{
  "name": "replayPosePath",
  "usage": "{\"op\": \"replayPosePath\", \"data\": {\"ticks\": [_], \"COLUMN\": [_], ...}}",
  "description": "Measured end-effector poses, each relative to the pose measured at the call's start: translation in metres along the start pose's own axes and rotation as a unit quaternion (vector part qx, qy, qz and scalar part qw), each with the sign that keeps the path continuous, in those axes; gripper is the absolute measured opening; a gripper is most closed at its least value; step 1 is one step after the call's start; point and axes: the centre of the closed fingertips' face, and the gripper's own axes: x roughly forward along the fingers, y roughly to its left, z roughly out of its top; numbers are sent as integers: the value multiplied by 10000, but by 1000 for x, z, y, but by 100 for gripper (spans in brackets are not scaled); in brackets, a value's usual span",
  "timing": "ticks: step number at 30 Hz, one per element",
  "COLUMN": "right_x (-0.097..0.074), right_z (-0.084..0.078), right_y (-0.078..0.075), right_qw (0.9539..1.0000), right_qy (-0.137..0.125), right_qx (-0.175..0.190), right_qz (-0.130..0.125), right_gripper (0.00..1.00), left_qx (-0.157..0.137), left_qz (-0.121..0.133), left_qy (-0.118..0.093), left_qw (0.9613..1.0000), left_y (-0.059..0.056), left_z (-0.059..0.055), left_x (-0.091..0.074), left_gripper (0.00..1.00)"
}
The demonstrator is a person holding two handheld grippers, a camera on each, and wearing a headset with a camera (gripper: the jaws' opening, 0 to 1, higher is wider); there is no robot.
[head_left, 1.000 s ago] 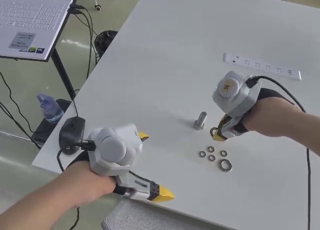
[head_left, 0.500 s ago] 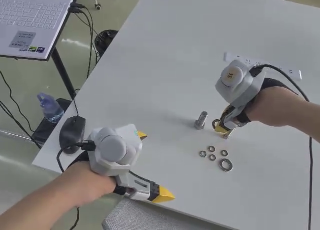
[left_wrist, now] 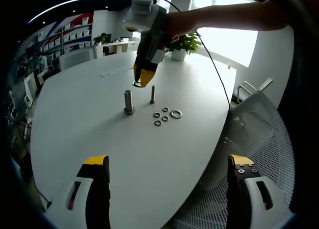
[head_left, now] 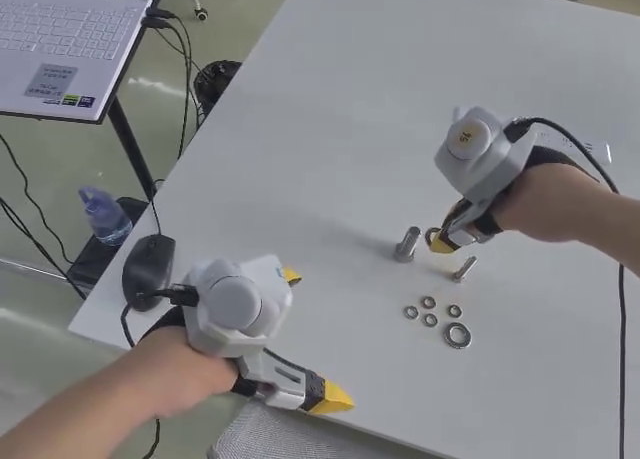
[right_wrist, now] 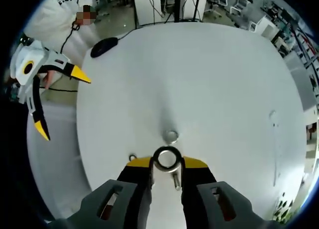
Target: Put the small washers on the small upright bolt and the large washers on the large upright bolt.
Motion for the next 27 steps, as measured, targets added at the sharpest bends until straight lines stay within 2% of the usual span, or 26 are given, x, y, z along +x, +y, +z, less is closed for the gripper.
{"op": "replayPosePath", "data": {"ticks": [10,14,27], "right_x": [8,13,24], "right_z": [15,21,22], "right_y": [-1,-6,-7], "right_qw": [10000,9999,9998], "right_qy": [-43,-44,73], "right_qx": [-80,-131,-203], "right_qz": [2,-17,-19], "right_gripper": [21,21,21], "left_qx": [0,-16,-46], "left_qz": [-30,-31,-44], "left_qy": [48,68,93], "left_qw": [10000,10000,9999], "left_y": [2,3,3], "left_z": [-3,-5,-8], "left_x": [0,0,-2], "left_gripper": [98,97,96]}}
